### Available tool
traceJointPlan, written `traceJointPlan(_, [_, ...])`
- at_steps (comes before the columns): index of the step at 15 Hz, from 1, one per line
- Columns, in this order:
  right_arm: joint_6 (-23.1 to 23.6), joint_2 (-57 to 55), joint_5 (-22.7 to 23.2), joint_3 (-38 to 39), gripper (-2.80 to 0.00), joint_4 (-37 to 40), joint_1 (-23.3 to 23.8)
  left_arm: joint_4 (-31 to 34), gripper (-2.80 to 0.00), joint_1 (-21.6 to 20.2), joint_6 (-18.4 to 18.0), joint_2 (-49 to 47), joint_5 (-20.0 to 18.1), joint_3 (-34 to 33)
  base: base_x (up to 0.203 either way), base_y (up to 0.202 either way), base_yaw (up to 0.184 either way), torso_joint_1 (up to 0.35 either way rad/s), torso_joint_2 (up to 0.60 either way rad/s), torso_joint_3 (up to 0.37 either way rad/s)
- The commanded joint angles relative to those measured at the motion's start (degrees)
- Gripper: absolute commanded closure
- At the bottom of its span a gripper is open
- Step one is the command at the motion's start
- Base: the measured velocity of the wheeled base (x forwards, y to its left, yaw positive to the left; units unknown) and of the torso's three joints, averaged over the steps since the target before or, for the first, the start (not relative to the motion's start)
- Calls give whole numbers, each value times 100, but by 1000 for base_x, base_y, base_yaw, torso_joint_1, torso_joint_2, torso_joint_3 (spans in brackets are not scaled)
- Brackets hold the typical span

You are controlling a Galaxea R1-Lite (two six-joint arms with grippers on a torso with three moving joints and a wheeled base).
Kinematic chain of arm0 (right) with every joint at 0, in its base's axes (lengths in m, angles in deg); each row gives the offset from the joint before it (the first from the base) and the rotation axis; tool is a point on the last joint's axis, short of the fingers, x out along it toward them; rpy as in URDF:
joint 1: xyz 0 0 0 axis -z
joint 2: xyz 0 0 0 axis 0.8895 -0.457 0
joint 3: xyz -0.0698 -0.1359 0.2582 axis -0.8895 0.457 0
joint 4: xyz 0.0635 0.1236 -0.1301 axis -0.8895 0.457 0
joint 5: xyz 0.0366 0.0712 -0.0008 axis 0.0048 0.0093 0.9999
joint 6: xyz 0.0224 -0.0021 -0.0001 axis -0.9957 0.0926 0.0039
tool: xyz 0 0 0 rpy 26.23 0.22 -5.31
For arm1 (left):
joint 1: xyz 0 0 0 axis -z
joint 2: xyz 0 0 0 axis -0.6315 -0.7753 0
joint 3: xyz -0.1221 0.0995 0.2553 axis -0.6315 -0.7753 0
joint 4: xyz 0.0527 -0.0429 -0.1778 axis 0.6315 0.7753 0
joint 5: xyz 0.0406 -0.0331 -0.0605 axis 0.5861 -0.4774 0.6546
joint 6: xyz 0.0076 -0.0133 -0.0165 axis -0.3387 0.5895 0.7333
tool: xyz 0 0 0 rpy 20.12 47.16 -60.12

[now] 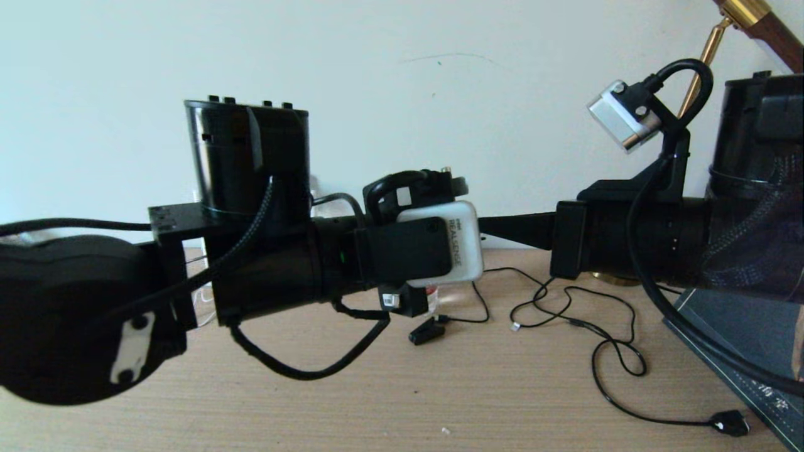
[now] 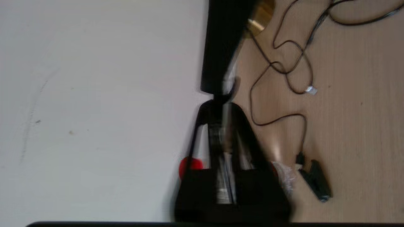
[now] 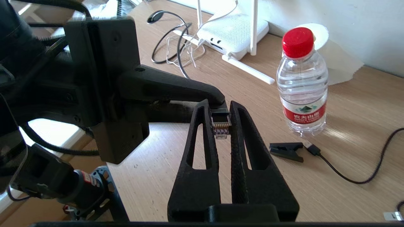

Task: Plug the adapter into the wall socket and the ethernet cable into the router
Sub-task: Hand it to the other hand

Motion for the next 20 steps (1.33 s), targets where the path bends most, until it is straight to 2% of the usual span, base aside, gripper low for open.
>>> traceJointPlan(1, [-18,6,6,23,0,-13,-4,-14,-280,-2,-23,32,-4,-25,0,0,0,0,0,0])
traceJointPlan(2, [-79,11,0,37,0,-13,-3,-13,-280,-3,-23,115,3,-45,0,0,0,0,0,0])
traceJointPlan(4, [-634,41,-12,25,0,-13,15,10,-280,-67,-25,380,30,-188,0,0,0,0,0,0])
traceJointPlan(6, [-1743,90,-13,-77,0,-12,105,-23,-280,-410,-62,475,-108,-279,0,0,0,0,0,0])
traceJointPlan(8, [-2915,85,19,-269,0,33,274,-337,-280,-630,-127,423,-678,-434,0,0,0,0,0,0])
traceJointPlan(9, [-3433,53,43,-399,0,98,343,-582,-280,-672,-255,333,-841,-490,0,0,0,0,0,0])
traceJointPlan(11, [-4309,-101,158,-844,0,518,433,-1007,-280,-767,-344,157,-1394,-517,0,0,0,0,0,0])
traceJointPlan(12, [-4768,-140,404,-1016,0,708,502,-1189,-280,-875,-362,85,-1744,-524,0,0,0,0,0,0])
traceJointPlan(15, [-5754,-176,1885,-1281,0,833,934,-1652,-280,-1169,-510,-161,-2510,-535,0,0,0,0,0,0])
traceJointPlan(16, [-6060,-257,2287,-1434,0,838,1096,-1788,-280,-1227,-558,-223,-2649,-527,0,0,0,0,0,0])
traceJointPlan(18, [-6487,-429,2562,-1685,0,852,1200,-1925,-280,-1210,-603,-251,-2710,-526,0,0,0,0,0,0])
traceJointPlan(20, [-6529,-433,2782,-1675,0,866,1200,-1988,-280,-1156,-712,-242,-2720,-484,0,0,0,0,0,0])
